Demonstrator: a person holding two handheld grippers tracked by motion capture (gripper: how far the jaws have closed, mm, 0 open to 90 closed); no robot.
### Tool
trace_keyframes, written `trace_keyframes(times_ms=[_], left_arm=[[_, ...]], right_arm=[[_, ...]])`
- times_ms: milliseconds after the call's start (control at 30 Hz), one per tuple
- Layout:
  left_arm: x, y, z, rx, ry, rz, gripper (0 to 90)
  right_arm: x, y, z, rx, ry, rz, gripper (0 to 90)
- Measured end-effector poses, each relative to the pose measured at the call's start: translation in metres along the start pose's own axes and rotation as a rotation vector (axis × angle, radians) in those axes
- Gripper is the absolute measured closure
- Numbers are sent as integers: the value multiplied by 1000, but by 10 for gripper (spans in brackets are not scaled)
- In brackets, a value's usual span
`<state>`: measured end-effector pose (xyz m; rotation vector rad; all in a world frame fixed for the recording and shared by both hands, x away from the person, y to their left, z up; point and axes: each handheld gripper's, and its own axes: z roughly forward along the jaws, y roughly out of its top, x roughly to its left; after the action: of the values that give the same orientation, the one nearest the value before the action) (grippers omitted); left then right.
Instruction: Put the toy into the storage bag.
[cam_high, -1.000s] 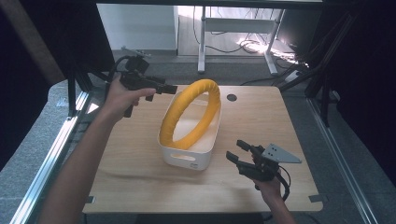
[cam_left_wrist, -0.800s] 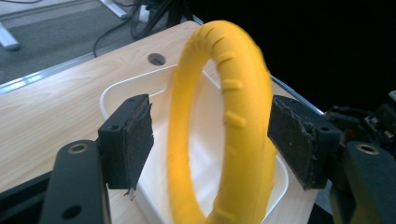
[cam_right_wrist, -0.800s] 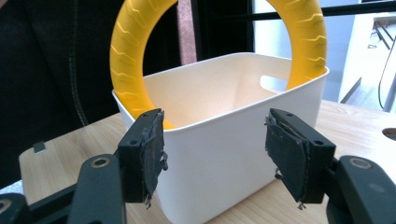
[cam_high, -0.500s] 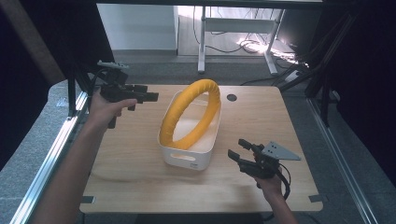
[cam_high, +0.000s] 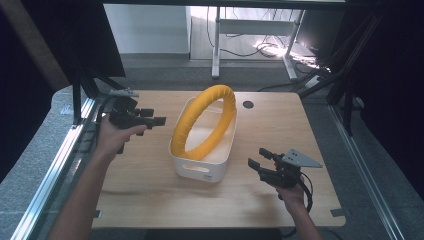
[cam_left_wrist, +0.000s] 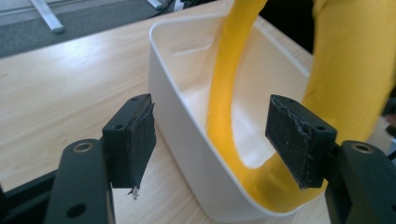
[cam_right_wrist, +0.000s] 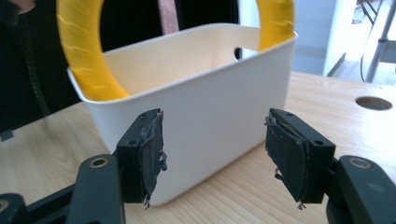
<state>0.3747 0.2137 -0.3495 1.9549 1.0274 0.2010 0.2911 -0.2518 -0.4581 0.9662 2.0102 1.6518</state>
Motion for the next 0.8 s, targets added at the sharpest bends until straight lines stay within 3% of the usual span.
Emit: trace_keyframes(times_ms=[167,367,800], left_arm=[[9,-36,18,22,15,-35,331],[17,-64,34,41,4,-70,328],[17,-74,39,46,20,-67,323]], right_arm=[[-11,-3,0,27,-19,11,371],[-17,-8,0,44,-31,29,371],[-22,-12,0,57,-44,37,372]])
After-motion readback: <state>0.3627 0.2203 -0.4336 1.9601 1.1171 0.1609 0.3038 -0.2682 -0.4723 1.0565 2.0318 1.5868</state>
